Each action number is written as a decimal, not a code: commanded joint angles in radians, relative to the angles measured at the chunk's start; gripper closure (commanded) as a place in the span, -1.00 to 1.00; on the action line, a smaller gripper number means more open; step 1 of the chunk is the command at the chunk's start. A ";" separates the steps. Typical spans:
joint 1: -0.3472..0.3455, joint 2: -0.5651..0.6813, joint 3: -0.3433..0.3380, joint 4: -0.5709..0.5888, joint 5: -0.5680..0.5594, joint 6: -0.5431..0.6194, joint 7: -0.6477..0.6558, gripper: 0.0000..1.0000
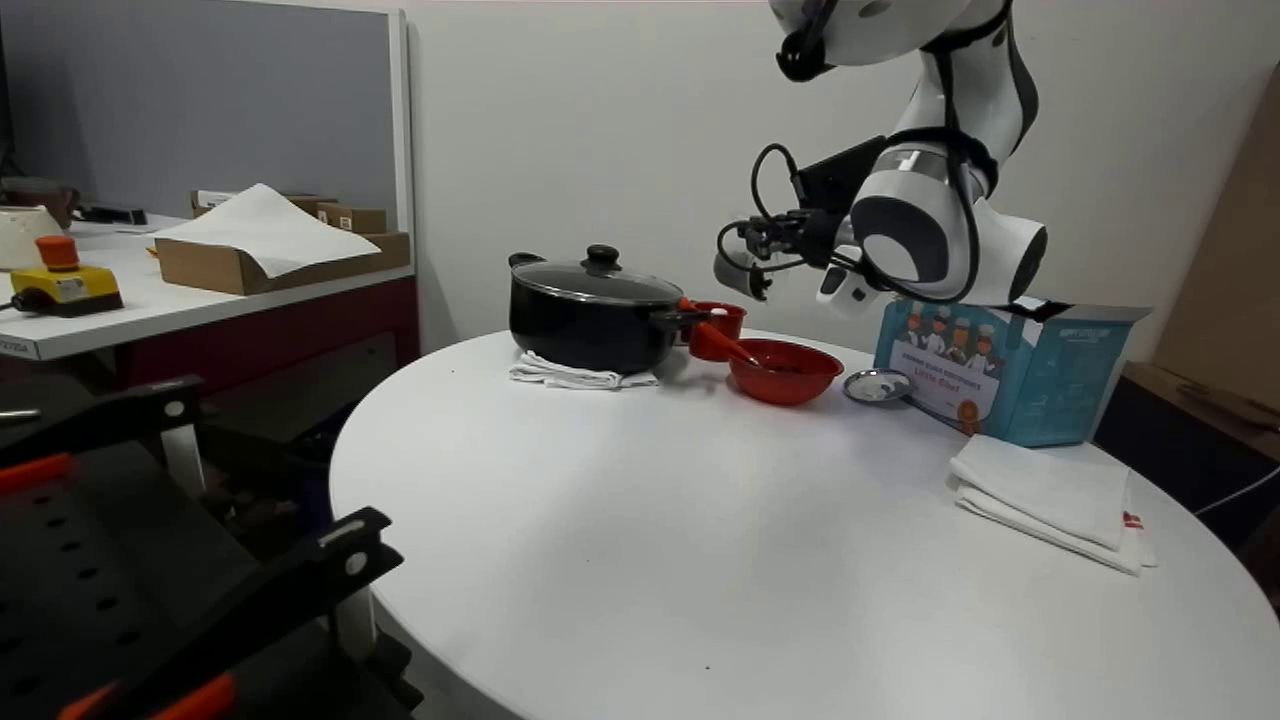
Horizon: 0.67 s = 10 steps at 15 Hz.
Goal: Pick up the jar and pour some of its contents in the bowl
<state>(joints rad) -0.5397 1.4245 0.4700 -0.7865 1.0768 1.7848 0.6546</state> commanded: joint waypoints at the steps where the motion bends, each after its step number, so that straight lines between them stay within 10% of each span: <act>1: -0.065 -0.121 0.020 -0.236 0.036 0.039 -0.118 0.73; 10: -0.212 -0.318 0.064 -0.621 0.111 0.091 -0.302 0.73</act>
<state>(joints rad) -0.6833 1.2151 0.5126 -1.2202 1.1381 1.8382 0.4322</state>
